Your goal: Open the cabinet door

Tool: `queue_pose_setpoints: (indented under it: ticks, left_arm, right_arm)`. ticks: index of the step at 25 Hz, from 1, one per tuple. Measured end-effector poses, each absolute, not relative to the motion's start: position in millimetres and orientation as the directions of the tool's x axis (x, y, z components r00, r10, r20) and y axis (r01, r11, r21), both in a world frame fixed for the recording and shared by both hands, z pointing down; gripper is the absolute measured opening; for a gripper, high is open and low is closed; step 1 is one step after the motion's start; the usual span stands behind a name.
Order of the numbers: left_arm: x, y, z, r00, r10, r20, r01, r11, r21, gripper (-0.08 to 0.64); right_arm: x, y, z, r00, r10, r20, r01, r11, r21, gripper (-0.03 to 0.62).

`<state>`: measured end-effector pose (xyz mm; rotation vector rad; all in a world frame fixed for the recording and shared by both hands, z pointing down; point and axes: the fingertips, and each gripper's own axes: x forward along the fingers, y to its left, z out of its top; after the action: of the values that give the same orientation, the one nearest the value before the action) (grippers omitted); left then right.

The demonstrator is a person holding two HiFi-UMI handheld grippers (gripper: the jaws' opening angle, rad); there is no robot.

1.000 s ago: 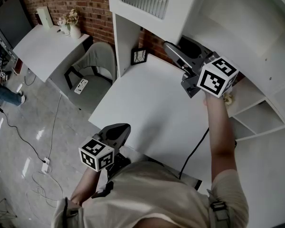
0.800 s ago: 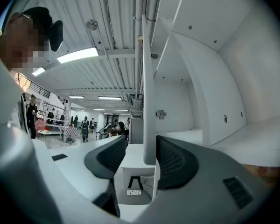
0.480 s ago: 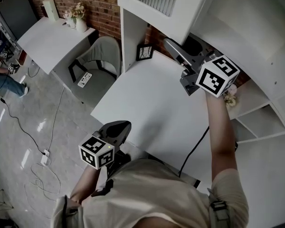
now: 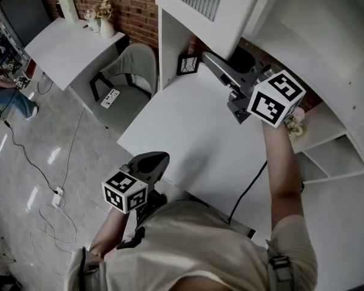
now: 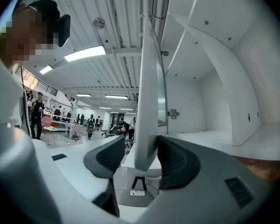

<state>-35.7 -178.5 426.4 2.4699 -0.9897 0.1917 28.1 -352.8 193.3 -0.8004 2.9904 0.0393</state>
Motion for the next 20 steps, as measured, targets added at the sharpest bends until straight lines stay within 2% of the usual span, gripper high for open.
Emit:
queue_pose_setpoints:
  ticks: [20]
  left_arm:
    - [-54,-167,430,0.702,-0.648,0.295,-0.708,-0.593,0.383,0.02]
  right_arm:
    - [-13,-328,195,-0.918,-0.394,-0.038,-0.395,0.917,0.051,0.216]
